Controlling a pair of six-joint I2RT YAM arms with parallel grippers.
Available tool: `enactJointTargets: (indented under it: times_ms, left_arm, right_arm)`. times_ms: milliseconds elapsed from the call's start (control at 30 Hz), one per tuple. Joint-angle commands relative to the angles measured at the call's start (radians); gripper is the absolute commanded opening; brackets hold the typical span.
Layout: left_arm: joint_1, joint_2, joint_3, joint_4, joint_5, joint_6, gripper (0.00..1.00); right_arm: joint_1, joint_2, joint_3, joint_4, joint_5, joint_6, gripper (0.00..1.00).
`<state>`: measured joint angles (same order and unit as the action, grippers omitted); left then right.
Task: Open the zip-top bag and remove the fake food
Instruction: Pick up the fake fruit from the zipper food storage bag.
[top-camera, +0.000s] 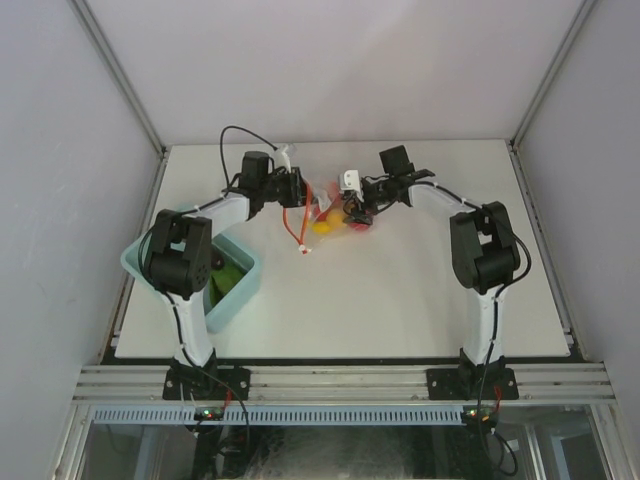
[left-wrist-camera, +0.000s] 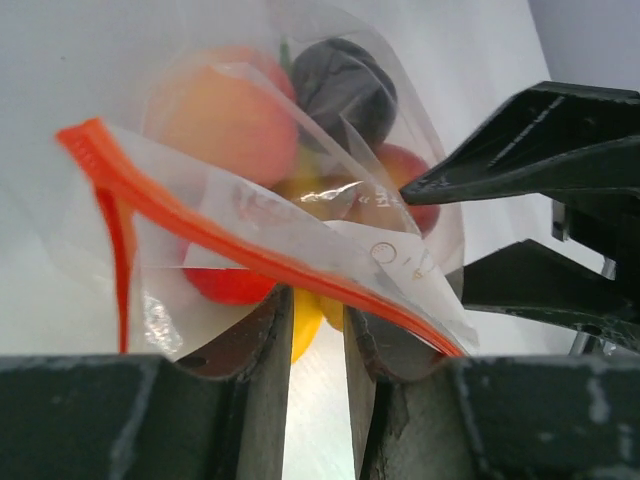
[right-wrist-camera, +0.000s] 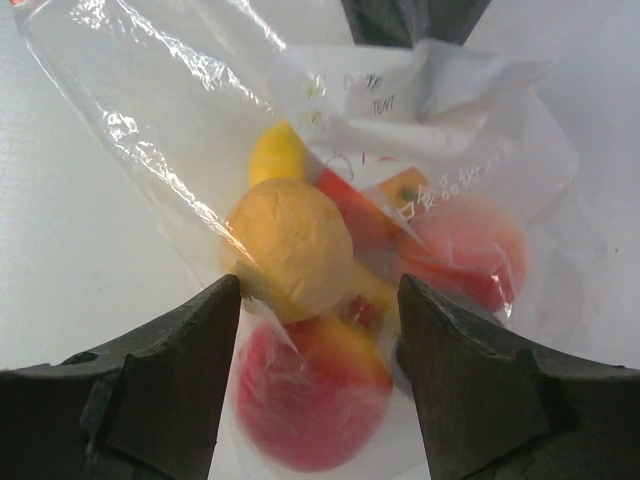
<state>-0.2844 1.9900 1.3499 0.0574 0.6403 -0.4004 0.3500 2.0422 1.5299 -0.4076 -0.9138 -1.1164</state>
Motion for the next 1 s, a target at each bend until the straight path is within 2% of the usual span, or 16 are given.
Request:
enactJointTargets:
  times_ms: [0, 267, 433, 667, 833, 967]
  left_arm:
    - [-0.006, -0.010, -0.041, 0.141, 0.117, -0.045, 0.31]
    - [-0.023, -0.011, -0.082, 0.135, 0.146, -0.062, 0.41]
    - [-0.029, -0.011, -0.087, 0.105, 0.112, -0.038, 0.52]
    - [-0.054, 0.025, -0.061, 0.087, 0.077, -0.037, 0.60]
    - [-0.055, 0.033, -0.057, 0.070, 0.035, -0.028, 0.61]
    - [-0.054, 0.032, -0.059, 0.077, 0.025, -0.030, 0.53]
  right_arm:
    - [0.022, 0.029, 0.078, -0.034, 0.018, -0.048, 0.63]
    - [0.035, 0.086, 0.171, -0.139, 0.065, -0.058, 0.57]
    - [0.040, 0.119, 0.217, -0.197, 0.081, -0.074, 0.54]
    - [0.044, 0.153, 0.281, -0.283, 0.079, -0.099, 0.43]
    - [0.044, 0.173, 0.308, -0.309, 0.079, -0.101, 0.36]
    - [0.042, 0.206, 0.369, -0.365, 0.100, -0.094, 0.23]
